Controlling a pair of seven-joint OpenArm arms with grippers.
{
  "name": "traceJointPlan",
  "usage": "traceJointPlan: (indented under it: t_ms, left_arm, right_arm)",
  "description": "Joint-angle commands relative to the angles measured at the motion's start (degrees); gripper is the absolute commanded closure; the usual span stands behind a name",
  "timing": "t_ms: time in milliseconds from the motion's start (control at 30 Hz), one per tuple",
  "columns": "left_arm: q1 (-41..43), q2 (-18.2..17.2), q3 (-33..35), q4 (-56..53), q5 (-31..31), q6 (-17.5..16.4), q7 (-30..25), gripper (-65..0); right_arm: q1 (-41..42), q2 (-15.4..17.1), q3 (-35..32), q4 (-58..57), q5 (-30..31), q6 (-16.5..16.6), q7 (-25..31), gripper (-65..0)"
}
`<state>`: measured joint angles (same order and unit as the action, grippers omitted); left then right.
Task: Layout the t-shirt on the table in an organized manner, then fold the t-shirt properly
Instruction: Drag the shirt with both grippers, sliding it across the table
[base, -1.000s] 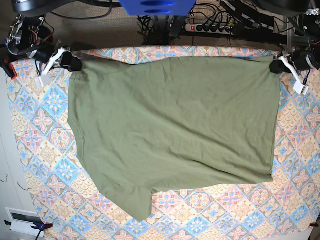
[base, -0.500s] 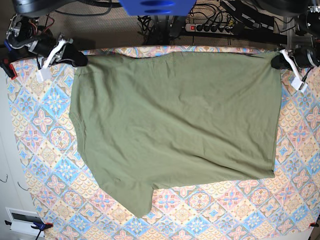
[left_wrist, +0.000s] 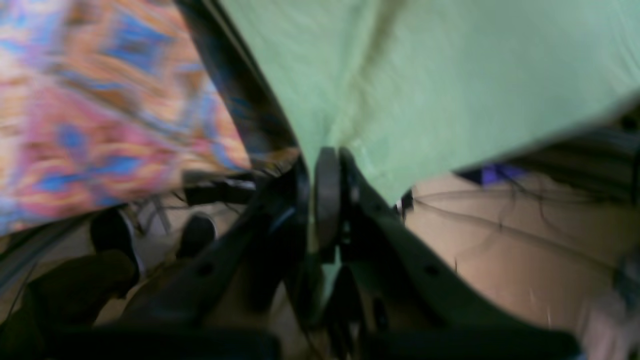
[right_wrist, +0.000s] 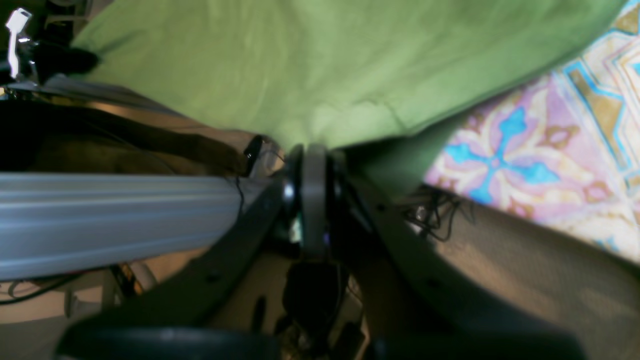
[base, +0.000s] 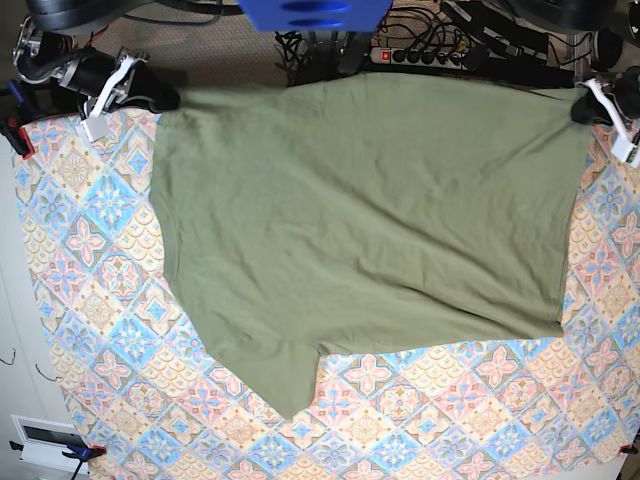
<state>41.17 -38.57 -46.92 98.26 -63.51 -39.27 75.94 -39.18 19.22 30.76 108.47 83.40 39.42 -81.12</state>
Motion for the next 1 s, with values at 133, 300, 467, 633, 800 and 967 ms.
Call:
traceJointPlan:
  t_ms: [133, 300, 467, 633, 800, 967]
  left_arm:
    - [-4.11, 3.89, -3.59, 0.42, -0.63, -0.16, -0.65, 0.0]
    - [-9.83, 9.16, -6.84, -3.18, 0.6, -0.07, -0.65, 0.0]
    - [-17.21, 12.85, -10.27, -10.74, 5.53, -0.07, -0.56, 0.0]
    - [-22.93, 14.87, -13.0, -15.93, 7.9, -0.07, -0.56, 0.0]
    - [-26.0, 16.46, -13.96, -16.19, 7.9, 0.01, -0.65, 0.0]
    - [-30.49, 17.42, -13.7, -16.19, 7.99, 0.1, -0.29, 0.0]
  right_arm:
    - [0.45, 1.04, 3.65, 0.85, 1.6, 0.58, 1.12, -1.1]
    - [8.8, 0.95, 4.01, 0.5, 1.6, 0.58, 1.12, -1.1]
    - [13.46, 0.78, 4.01, -1.52, -1.94, 0.58, 1.12, -1.1]
    - [18.48, 0.69, 2.77, -8.03, -4.41, 0.58, 1.12, -1.0]
    - [23.05, 0.69, 0.14, -13.74, -4.49, 0.58, 1.12, -1.1]
    - [24.63, 0.69, -2.59, -15.76, -4.58, 0.58, 1.12, -1.1]
